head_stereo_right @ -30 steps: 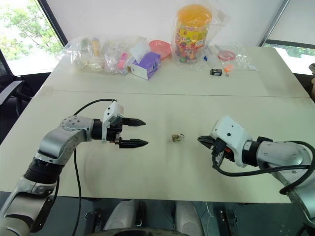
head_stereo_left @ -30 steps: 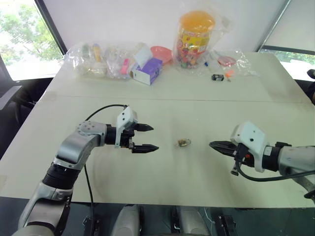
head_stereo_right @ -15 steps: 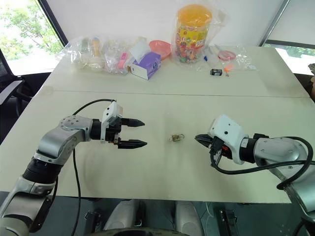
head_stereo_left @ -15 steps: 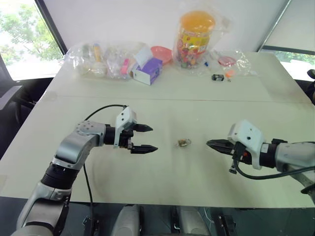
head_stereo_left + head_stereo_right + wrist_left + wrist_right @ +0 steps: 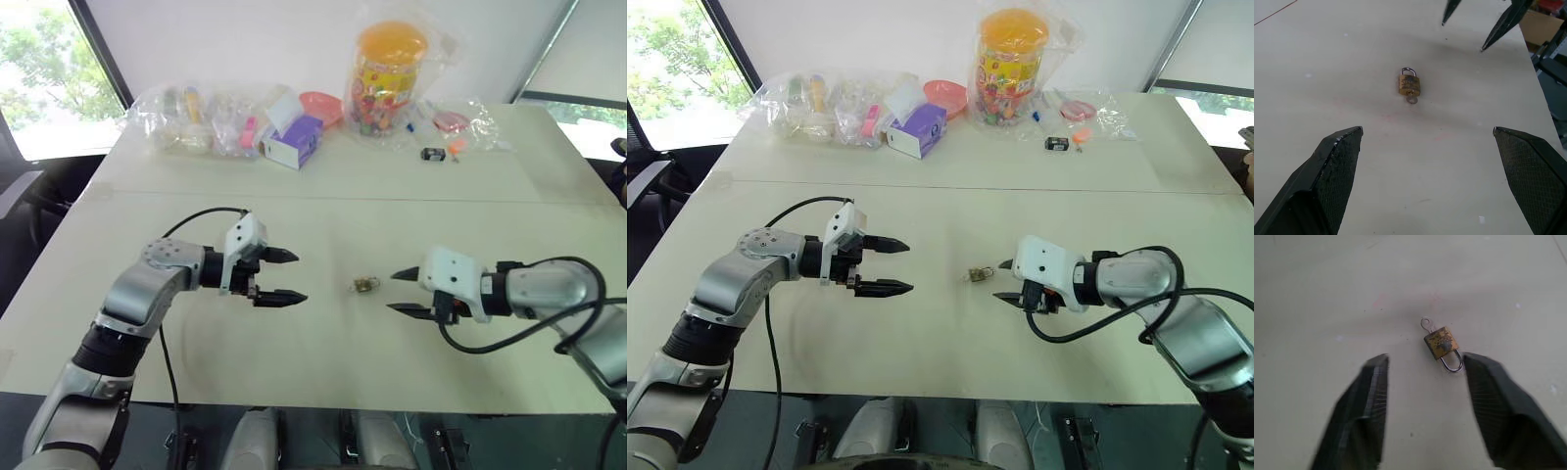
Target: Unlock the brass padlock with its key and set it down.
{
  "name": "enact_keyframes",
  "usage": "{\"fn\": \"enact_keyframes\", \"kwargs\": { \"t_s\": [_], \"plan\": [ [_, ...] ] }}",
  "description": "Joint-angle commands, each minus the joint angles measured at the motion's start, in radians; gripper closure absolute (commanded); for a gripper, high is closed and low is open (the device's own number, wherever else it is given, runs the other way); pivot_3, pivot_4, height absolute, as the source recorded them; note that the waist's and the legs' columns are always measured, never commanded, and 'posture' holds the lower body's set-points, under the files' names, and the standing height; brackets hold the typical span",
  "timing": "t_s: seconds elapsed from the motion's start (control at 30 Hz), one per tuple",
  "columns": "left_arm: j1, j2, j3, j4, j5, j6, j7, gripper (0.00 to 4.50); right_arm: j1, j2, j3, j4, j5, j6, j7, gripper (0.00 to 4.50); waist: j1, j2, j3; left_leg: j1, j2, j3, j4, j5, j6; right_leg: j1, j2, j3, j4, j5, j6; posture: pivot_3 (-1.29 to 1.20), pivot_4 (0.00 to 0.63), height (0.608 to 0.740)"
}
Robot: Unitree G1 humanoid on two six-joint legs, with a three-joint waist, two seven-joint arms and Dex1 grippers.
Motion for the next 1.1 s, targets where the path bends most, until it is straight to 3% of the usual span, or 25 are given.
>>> {"fn": "enact_keyframes", "kwargs": {
  "t_s": [0.03, 0.37, 0.7, 1.1],
  "plan": [
    [-0.029, -0.004, 0.013, -0.010, 0.003, -0.009, 0.013, 0.00, -0.064, 0.067, 0.042, 0.106, -0.012, -0.036, 0.036, 0.06, 0.000, 0.000, 0.000, 0.000, 0.000, 0.000, 0.000, 0.000, 0.000, 0.000, 0.000, 0.000, 0.000, 0.000, 0.000, 0.00, 0.150, 0.740],
    [-0.010, 0.005, 0.024, -0.053, 0.009, 0.009, 0.045, 0.00, -0.246, 0.258, 0.146, 0.485, -0.105, -0.164, 0.124, 0.06, -0.003, 0.001, 0.001, -0.001, 0.000, 0.001, 0.000, 0.000, 0.000, -0.001, -0.001, 0.000, 0.001, 0.000, 0.000, 0.00, 0.150, 0.740],
    [0.024, 0.045, 0.059, -0.120, -0.008, 0.048, 0.089, 0.00, -0.250, 0.333, 0.196, 0.572, -0.178, -0.271, 0.176, 0.06, -0.006, 0.001, 0.001, 0.000, 0.000, 0.001, 0.000, 0.000, 0.000, -0.001, -0.002, 0.000, 0.001, 0.000, 0.000, 0.00, 0.150, 0.740],
    [0.039, 0.074, 0.079, -0.130, -0.015, 0.040, 0.099, 0.00, -0.278, 0.348, 0.208, 0.666, -0.238, -0.335, 0.203, 0.06, -0.020, 0.001, 0.000, 0.001, 0.000, 0.001, 0.000, 0.000, 0.000, 0.000, -0.003, 0.000, 0.002, 0.000, 0.000, 0.00, 0.150, 0.740]
  ]
}}
